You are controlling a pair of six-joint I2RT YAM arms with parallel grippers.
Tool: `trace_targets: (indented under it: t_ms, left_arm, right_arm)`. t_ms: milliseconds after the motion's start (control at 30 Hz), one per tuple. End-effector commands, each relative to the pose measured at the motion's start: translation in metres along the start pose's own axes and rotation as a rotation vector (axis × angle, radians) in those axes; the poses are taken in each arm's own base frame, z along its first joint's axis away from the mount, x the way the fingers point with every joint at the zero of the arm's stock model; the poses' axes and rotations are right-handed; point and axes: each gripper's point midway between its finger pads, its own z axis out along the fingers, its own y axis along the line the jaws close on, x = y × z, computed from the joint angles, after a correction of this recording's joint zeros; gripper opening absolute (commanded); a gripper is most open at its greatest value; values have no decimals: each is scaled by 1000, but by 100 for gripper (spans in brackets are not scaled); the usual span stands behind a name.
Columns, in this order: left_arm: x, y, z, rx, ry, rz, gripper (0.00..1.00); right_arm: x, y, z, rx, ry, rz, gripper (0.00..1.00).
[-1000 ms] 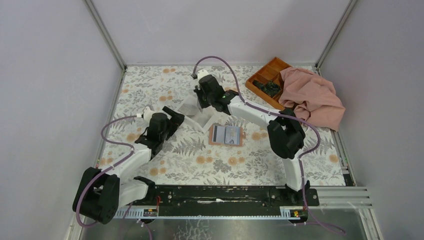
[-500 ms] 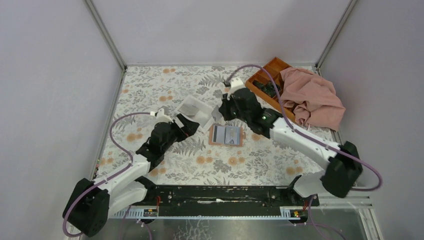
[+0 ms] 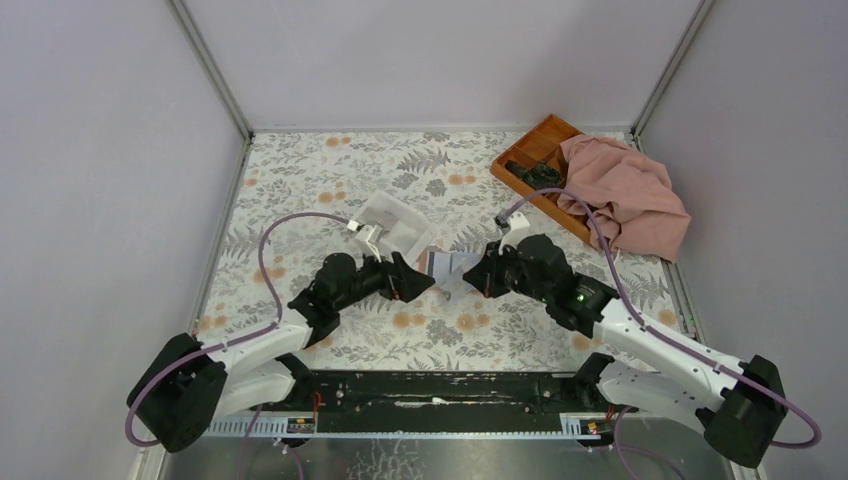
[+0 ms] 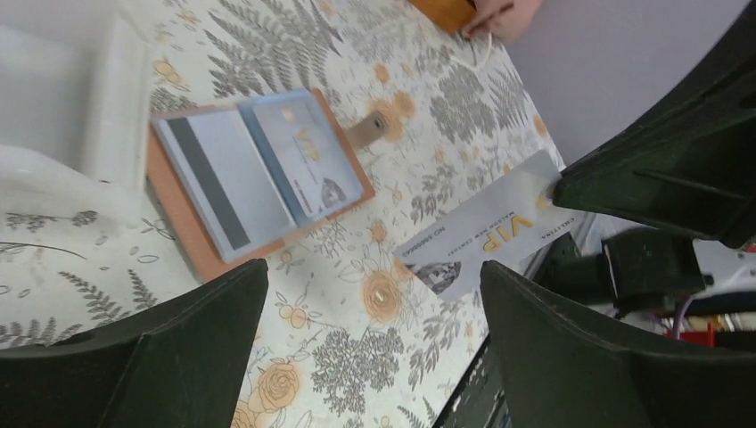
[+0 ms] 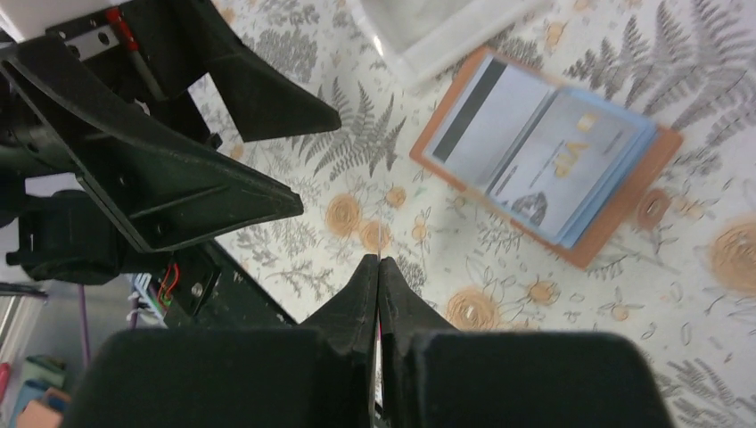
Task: Put the credit cards into the card holder
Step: Pick up the credit card from the storage box.
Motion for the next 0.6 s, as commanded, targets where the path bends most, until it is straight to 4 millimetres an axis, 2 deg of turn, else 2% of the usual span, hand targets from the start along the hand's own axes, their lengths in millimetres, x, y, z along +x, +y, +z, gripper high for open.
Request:
trace_targets:
  t_ms: [0, 333, 567]
  left_arm:
    - [-3, -33, 3, 169, 16, 108, 96]
    - [33, -69, 1, 423, 149, 154, 88]
    - [44, -72, 2, 465, 186, 170, 87]
  right_arm:
    - [11, 18, -7, -118, -1, 68, 0]
    - [36, 20, -12, -181, 43, 115, 0]
    - [43, 25, -15, -218, 66, 130, 0]
